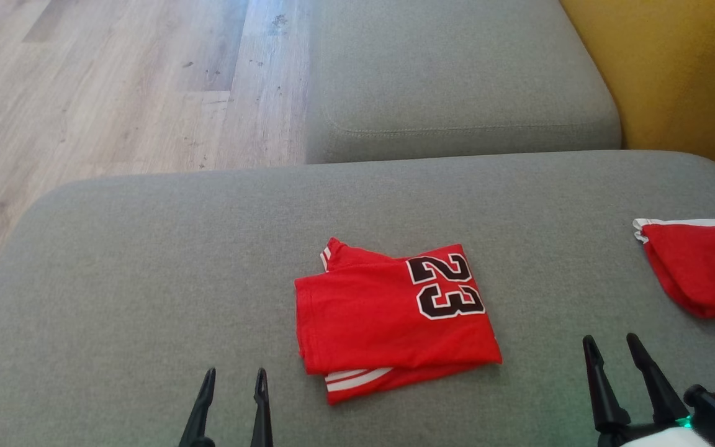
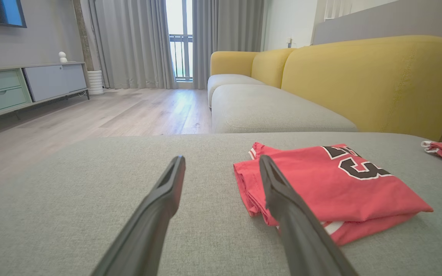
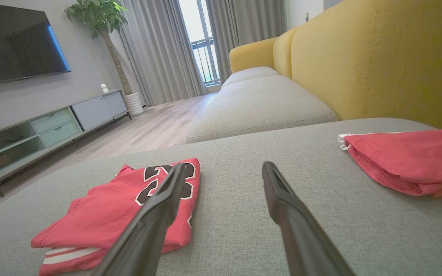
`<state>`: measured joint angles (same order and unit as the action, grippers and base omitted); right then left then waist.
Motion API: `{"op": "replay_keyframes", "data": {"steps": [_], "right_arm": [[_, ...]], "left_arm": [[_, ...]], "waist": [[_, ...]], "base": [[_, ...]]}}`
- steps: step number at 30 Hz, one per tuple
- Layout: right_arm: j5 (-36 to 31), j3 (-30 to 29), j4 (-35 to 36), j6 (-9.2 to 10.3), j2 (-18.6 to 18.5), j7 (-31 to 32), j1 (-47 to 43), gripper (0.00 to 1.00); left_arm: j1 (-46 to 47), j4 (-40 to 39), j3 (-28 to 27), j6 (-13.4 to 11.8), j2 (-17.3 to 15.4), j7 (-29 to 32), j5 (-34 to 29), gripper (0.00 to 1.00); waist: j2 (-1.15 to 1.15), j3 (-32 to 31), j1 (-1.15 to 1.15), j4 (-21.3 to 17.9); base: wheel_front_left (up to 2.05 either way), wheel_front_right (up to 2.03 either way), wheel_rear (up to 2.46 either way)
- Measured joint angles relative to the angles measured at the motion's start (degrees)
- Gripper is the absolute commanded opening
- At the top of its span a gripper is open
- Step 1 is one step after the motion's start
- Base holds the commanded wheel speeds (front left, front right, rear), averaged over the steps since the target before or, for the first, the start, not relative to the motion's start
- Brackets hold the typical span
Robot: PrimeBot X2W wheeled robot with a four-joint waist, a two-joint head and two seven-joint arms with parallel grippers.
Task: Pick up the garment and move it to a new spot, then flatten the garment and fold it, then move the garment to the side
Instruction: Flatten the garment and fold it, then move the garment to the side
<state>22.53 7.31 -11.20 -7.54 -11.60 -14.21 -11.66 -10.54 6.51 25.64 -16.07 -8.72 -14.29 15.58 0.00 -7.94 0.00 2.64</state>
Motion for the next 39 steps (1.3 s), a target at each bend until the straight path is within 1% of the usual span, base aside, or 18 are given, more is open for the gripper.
{"op": "replay_keyframes", "data": {"steps": [7, 12, 15, 21, 26, 28, 32, 36, 39], "right_arm": [[0.0, 0.4, 0.0, 0.00, 0.0, 0.0, 0.0, 1.00], [0.0, 1.3, -1.9, 0.00, -0.1, 0.1, 0.0, 1.00], [0.0, 2.3, -3.5, 0.00, -0.1, 2.2, 1.0, 1.00], [1.7, 4.2, -6.8, 0.00, -0.2, 8.5, 8.5, 1.00], [3.6, 5.7, -11.6, 0.00, 0.0, 13.1, 15.6, 1.00], [4.2, 5.8, -12.6, 0.00, 0.1, 13.7, 16.9, 1.00], [7.3, 7.4, -16.4, 0.00, 0.3, 17.3, 21.9, 1.00], [9.1, 8.9, -20.0, 0.00, 0.4, 20.1, 25.7, 1.00], [10.4, 9.2, -22.0, 0.00, 0.4, 20.5, 27.2, 1.00]], "left_arm": [[-0.5, 0.5, -0.6, 0.5, 0.3, 0.0, 0.0, 1.00], [-0.4, 0.5, -1.1, 0.7, 0.4, 0.0, -1.1, 1.00], [-0.4, 0.5, -1.1, 0.9, 0.6, 0.0, -1.4, 1.00], [0.2, 0.8, -0.9, 1.0, 1.0, 0.0, -1.9, 1.00], [2.5, 1.1, -0.6, 1.5, 2.0, 0.0, -2.5, 1.00], [3.0, 1.2, -0.5, 1.6, 2.1, 0.0, -2.6, 1.00], [5.4, 1.9, 0.1, 2.5, 2.6, 0.0, -3.2, 1.00], [7.0, 2.4, 0.2, 2.6, 3.3, 0.0, -3.5, 1.00], [7.6, 2.7, 0.3, 3.2, 3.9, 0.0, -3.6, 1.00]], "waist": [[0.00, 0.2, 0.00, 0.2], [0.00, 1.5, 0.00, 0.7], [0.00, 2.9, 0.00, 1.1], [0.00, 6.2, 0.01, 1.9], [0.00, 9.0, 0.01, 3.1], [0.00, 9.6, 0.01, 3.4], [0.00, 11.9, 0.02, 4.5], [0.00, 13.8, 0.02, 5.9], [0.00, 14.8, 0.01, 7.0]], "base": [[0.00, 0.00, 0.00], [0.00, 0.00, 0.00], [0.00, 0.00, 0.00], [0.00, 0.00, 0.00], [0.00, 0.00, 0.00], [0.00, 0.00, 0.00], [0.00, 0.00, 0.00], [0.00, 0.00, 0.00], [0.00, 0.00, 0.00]]}}
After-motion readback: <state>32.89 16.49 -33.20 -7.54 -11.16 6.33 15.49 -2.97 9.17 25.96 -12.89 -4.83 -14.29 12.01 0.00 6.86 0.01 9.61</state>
